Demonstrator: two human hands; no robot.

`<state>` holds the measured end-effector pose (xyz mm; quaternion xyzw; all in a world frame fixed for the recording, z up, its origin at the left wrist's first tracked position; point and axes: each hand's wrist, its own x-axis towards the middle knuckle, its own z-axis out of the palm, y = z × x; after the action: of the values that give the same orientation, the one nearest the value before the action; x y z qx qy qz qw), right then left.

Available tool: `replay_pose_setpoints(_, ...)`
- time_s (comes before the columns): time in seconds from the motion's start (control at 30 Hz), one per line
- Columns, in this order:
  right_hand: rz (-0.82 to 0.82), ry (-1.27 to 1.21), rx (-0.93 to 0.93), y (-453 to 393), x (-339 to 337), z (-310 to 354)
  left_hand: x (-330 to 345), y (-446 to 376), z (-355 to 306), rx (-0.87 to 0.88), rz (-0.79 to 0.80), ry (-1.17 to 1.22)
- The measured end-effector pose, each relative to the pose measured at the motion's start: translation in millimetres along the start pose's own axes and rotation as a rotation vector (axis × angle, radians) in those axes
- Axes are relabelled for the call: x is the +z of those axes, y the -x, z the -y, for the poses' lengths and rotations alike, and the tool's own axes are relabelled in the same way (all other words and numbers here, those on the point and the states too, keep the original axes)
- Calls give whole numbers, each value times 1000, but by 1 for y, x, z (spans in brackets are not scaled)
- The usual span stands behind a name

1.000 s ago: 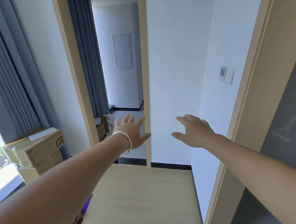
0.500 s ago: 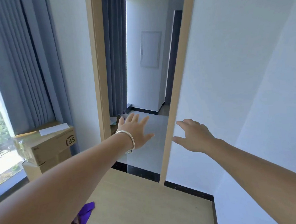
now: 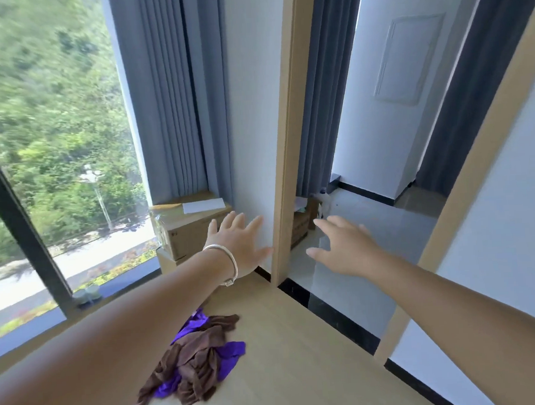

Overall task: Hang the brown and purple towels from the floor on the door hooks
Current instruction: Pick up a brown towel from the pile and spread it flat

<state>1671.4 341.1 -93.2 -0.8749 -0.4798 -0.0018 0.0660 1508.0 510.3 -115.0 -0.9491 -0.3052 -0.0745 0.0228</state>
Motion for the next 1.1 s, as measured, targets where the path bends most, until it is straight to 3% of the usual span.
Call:
replay_pose_setpoints(0.23,46,-38,-292,-108,41,22,28,-24,55,-317,14,-25)
replay_pose_setpoints(0.5,158,8,-547,-206,88,23,71,-32,74,-646,155,-21)
replay_pose_setpoints(0.8,352,50,-677,-260,182,49,147,-14,104,-894,246,22)
replay_pose_setpoints(1.1,487,130,-714,-318,300,124,264,-23,203,-1025,259,168)
